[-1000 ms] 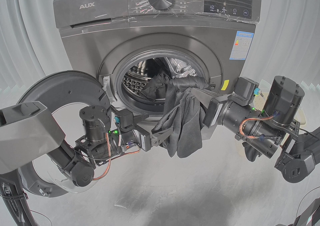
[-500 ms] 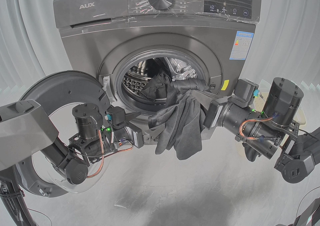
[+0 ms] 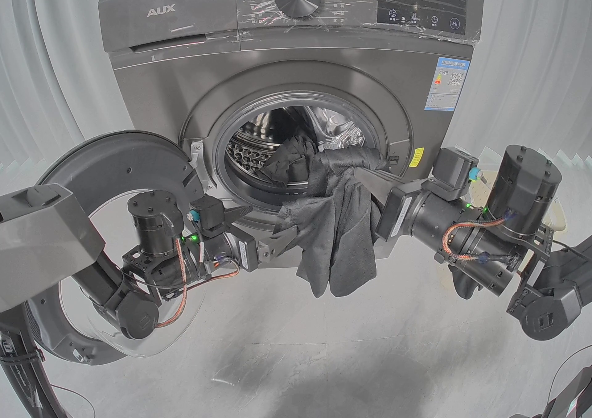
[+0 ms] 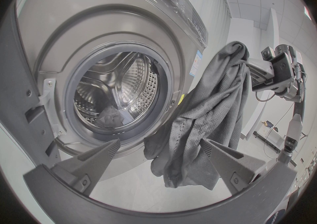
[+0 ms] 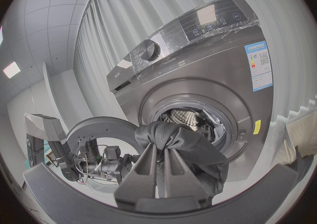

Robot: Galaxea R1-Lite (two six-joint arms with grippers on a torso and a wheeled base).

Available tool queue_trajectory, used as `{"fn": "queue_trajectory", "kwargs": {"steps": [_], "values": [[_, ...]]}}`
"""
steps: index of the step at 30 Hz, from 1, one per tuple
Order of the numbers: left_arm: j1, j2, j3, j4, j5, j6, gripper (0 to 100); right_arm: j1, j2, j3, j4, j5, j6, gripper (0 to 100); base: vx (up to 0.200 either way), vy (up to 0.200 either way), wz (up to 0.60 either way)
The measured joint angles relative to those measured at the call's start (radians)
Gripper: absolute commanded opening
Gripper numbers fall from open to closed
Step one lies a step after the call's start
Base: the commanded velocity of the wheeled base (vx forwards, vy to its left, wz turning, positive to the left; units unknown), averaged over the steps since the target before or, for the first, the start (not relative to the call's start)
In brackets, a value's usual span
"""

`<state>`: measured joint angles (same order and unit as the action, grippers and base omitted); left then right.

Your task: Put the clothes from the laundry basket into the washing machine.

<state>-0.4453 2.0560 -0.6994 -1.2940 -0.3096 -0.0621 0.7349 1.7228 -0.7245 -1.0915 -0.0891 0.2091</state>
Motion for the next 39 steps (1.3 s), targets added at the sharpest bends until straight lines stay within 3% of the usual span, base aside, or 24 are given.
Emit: {"fn": "queue_trajectory", "kwargs": {"steps": [16, 26, 27, 39], "values": [[-0.042, 0.025, -0.011, -0.002, -0.022, 0.0, 100, 0.003, 0.023, 0.001, -0.046, -0.003, 0.0, 0, 0.0, 0.0, 0.0], [-0.044, 0.087, -0.043, -0.073, -0.026, -0.009, 100, 0.006, 0.024, 0.001, -0.047, -0.004, 0.0, 0, 0.0, 0.0, 0.0], [-0.044, 0.092, -0.047, -0.076, -0.025, -0.01, 0, 0.006, 0.024, 0.001, -0.046, -0.004, 0.0, 0, 0.0, 0.0, 0.0], [-0.041, 0.115, -0.068, -0.139, -0.022, -0.021, 0, 0.007, 0.026, 0.005, -0.047, -0.004, 0.0, 0, 0.0, 0.0, 0.0]]}}
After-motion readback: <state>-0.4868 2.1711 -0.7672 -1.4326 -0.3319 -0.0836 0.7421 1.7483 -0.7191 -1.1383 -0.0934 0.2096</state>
